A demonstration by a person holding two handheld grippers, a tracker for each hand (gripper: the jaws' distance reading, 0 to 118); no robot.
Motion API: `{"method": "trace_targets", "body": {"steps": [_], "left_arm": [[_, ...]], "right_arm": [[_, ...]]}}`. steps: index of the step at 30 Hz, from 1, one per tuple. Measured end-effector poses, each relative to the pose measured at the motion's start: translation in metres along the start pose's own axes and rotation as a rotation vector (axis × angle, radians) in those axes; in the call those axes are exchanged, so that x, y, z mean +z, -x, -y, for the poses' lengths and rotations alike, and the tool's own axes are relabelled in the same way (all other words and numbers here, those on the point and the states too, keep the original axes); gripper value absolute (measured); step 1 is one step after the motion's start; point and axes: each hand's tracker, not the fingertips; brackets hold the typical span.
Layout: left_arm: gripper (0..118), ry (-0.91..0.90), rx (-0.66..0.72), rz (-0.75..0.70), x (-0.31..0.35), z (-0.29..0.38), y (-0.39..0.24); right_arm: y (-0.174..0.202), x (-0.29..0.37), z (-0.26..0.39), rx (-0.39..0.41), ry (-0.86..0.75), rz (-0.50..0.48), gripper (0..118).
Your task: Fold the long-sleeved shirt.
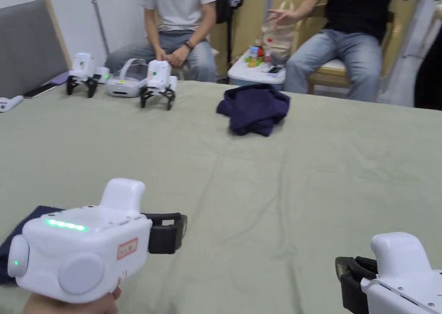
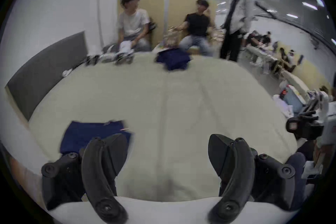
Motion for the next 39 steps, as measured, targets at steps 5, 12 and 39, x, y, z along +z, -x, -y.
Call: {"method": "trace_targets", "body": {"steps": [5,12,39], "left_arm": [[93,-0.029,-0.076,0.074,0.003,0.014,-0.12],[93,-0.085,-0.042,0.139,0.01,0.012,-0.181],[93,-0.255,-0.062,0.016,0.065,-0.049,-0.149]], "right_arm": [[-0.072,0.051,0.041,-0.091,-0.013,0.181,1],[-0.106,0.095,0.059,-0.163,-0.1,0.276,0],[-0.083,0.149,-0.041,-0.356,-0.394,0.224,118]]}}
